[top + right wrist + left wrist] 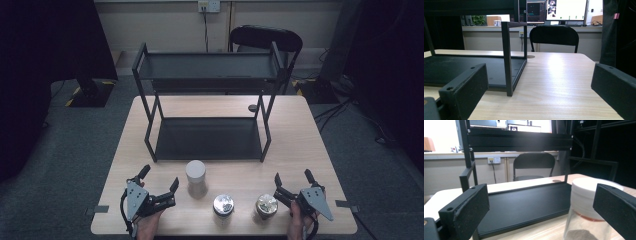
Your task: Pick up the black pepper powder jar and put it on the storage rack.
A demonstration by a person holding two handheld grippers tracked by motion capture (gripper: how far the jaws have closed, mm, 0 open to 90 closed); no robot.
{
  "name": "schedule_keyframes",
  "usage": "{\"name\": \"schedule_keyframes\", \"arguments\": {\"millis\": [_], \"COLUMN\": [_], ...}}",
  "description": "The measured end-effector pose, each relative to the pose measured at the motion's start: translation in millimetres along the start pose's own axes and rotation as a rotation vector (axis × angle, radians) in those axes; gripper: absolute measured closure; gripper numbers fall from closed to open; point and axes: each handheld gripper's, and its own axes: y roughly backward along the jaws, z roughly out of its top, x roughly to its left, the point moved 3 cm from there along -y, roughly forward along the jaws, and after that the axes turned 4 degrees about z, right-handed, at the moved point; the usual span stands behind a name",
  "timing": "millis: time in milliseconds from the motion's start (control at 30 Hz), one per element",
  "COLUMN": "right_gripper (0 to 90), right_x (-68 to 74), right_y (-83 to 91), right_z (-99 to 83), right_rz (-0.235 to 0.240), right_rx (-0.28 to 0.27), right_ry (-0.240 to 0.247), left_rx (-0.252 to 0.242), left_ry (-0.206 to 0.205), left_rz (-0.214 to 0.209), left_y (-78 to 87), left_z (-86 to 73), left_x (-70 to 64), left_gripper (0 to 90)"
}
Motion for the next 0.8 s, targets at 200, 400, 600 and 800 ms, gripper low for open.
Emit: {"name": "schedule_keyframes", "arguments": {"millis": [200,400,600,800], "right_gripper": [0.0,0.0,0.0,0.0], "right_x": [0.1,-0.1,0.0,0.2], "right_y": [0.1,0.0,0.1,0.2], "right_z": [-0.1,0.0,-0.3,-0.4], "right_rz": [-0.001,0.001,0.0,-0.002], "right_rx": [-0.001,0.0,-0.002,-0.002], "right_ry": [0.0,0.0,-0.001,-0.001], "left_rx": [-0.01,-0.004,-0.011,-0.006], "left_ry": [0.012,0.003,-0.01,-0.014], "left_rz": [-0.028,-0.053,-0.083,-0.108], "left_y": [-2.3,-5.6,-10.7,-18.4], "left_z": [1.4,5.2,11.7,15.4], "left_x": [-0.5,-2.7,-6.5,-10.1], "left_gripper": [0.0,0.0,0.0,0.0]}}
